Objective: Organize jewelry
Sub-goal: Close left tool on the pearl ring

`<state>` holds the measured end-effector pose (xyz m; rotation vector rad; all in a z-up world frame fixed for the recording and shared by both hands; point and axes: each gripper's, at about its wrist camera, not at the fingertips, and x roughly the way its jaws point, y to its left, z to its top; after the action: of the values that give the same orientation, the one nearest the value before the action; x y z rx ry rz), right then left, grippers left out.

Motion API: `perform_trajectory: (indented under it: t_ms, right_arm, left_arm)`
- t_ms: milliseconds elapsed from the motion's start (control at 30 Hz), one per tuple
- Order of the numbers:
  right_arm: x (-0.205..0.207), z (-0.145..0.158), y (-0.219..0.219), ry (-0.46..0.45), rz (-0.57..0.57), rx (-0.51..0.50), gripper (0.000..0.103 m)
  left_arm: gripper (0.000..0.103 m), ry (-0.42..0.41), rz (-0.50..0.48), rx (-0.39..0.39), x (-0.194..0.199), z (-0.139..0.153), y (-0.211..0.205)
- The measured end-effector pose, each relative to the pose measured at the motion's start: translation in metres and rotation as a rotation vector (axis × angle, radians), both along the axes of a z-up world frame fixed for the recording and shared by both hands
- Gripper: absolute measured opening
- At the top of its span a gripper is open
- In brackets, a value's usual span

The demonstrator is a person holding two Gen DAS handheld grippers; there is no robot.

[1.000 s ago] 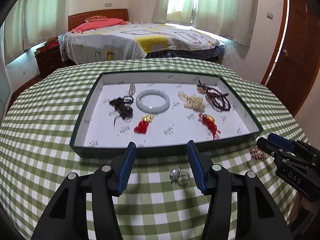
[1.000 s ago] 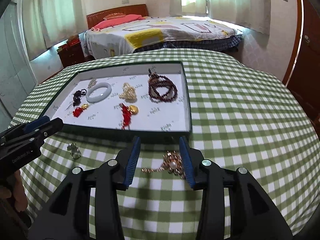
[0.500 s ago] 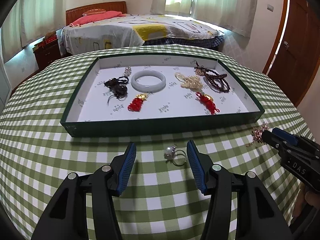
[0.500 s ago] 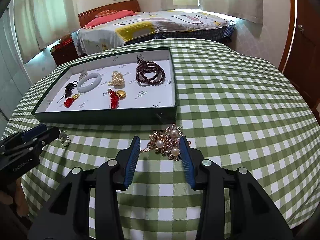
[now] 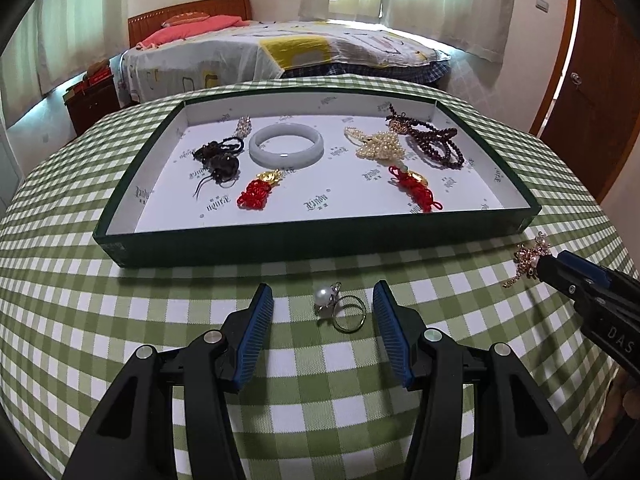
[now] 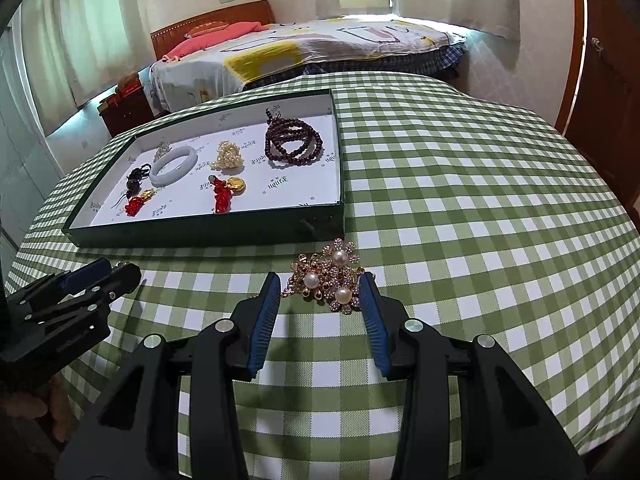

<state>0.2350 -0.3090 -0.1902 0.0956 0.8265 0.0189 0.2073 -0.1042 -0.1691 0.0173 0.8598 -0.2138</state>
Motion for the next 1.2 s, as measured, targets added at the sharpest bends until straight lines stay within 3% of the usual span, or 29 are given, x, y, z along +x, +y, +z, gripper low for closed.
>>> perform_trajectory:
  t_ms: [133,267,333,1200]
  right_arm:
    - [0.001,0.000,0.000,0.002,0.000,0.000,0.040]
    - [0.001,-0.001,0.001,0.006,0.001,0.001,0.040]
    - [0.002,-0.001,0.001,0.005,0.002,0.001,0.040]
    - [0.006,-0.005,0.002,0.009,-0.005,-0.009,0.040]
  left_arm:
    - [0.030,-0.005,-0.018,-0.002,-0.001,0.000,0.000]
    - [0.027,-0.006,-0.030,-0.006,-0.002,0.000,0.001]
    - [0.017,-0.011,-0.030,-0.004,-0.002,0.001,0.002]
    - [0.015,-0.023,-0.032,-0.029,-0.004,0.010,0.022]
